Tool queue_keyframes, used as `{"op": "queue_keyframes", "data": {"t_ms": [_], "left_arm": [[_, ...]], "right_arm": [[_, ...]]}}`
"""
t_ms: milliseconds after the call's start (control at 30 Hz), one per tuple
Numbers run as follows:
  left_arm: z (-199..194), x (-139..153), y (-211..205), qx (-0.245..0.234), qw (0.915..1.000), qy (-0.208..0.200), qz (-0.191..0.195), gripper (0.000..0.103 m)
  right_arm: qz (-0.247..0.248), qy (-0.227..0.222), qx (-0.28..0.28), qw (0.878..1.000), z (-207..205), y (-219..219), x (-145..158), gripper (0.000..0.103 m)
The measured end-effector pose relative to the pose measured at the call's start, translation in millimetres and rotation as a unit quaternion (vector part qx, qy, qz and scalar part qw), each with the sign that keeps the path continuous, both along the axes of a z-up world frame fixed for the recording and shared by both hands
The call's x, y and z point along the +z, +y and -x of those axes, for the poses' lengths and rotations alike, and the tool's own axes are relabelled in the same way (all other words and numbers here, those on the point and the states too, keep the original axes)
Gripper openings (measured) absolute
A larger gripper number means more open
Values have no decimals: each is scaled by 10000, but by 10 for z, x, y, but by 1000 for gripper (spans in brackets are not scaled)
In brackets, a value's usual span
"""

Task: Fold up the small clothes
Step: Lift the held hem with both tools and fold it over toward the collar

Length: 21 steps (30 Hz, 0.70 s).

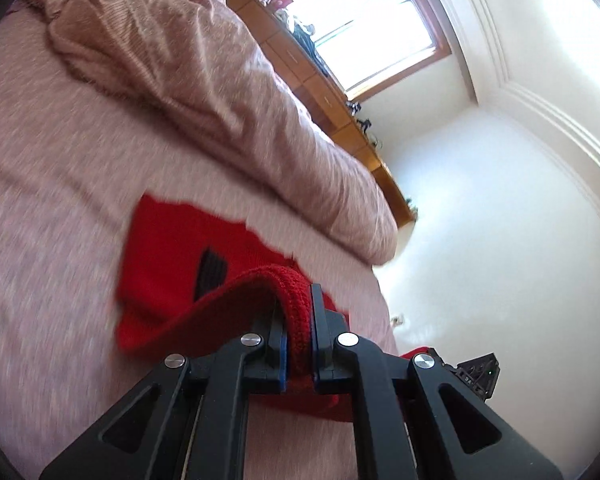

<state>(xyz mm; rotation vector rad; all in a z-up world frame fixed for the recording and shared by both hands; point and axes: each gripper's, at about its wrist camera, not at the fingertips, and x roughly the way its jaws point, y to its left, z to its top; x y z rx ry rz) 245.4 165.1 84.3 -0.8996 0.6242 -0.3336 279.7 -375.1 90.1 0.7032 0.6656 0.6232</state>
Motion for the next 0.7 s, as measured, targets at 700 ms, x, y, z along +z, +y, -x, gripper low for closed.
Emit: {"op": "queue_keyframes", "data": {"t_ms": [700], "left_arm": [[-1918,-1338,116,374,9866,1571,-235,7]], "right_arm": [[51,1681,-403,9849,-2238,207,-1378,13]]}}
